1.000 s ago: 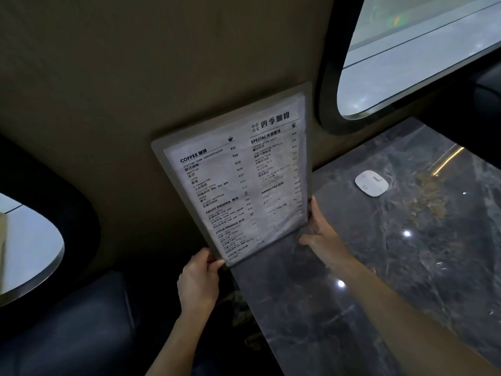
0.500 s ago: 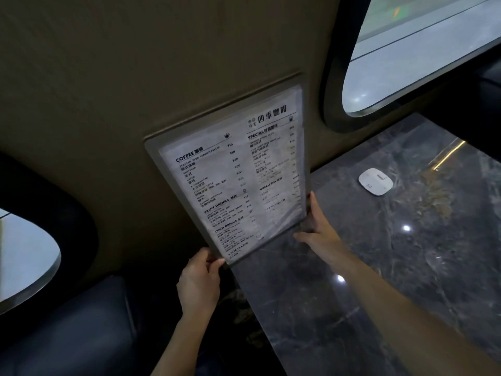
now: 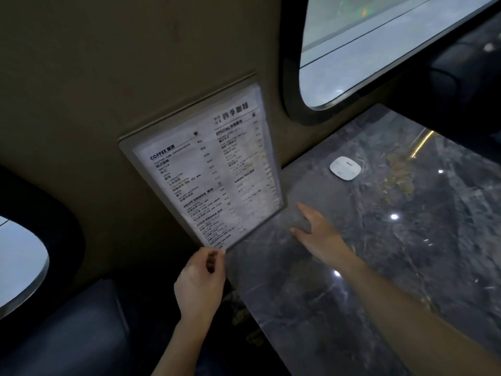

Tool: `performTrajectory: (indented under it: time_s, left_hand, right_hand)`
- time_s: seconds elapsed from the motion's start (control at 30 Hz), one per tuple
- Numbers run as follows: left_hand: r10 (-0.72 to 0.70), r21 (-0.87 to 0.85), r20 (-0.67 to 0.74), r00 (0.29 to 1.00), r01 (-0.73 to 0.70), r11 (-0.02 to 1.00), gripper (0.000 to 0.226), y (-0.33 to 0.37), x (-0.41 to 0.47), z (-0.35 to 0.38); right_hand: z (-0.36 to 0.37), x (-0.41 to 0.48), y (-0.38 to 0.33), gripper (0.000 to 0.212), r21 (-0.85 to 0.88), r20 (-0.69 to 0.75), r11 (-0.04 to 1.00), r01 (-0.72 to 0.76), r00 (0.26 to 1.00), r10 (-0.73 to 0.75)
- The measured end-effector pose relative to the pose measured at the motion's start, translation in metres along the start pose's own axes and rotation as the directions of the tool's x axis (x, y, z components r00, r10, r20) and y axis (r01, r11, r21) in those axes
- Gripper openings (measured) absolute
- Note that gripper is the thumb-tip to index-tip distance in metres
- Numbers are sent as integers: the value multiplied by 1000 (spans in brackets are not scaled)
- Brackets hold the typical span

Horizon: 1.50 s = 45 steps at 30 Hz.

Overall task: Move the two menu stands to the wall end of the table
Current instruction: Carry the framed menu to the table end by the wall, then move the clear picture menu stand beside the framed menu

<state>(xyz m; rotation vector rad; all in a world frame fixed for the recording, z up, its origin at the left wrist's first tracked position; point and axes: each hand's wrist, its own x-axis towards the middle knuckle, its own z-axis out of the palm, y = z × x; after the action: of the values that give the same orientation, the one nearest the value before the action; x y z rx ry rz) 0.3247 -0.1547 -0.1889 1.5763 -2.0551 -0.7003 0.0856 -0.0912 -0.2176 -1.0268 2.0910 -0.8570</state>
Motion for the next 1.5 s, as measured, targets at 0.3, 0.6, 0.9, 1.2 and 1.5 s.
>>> performTrajectory:
  time_s: [0.3, 0.6, 0.9, 1.2, 1.5]
  left_hand:
    - [211, -35, 230, 950, -209, 977, 32, 59, -16, 43]
    - [494, -160, 462, 737, -478, 864, 26, 143, -74, 104]
    - [703, -362, 575, 418, -641, 677, 25, 218, -164, 155]
    - [759, -532, 635, 147, -629, 567, 24, 268, -246, 189]
    - [783, -591, 608, 129, -585, 555, 31, 305, -297, 202]
  right_hand:
    - [-62, -77, 40, 56, -310, -278, 950, -34, 959, -56]
    - [-116, -209, 107, 55, -337, -549, 860, -382, 822, 150]
    - [-131, -336, 160, 52, -182, -708, 759, -625, 619, 340]
    - [-142, -439, 202, 48, 124, -779, 670, -732, 346, 522]
    - [-183, -487, 242, 50, 539, -759, 656, -529, 32, 650]
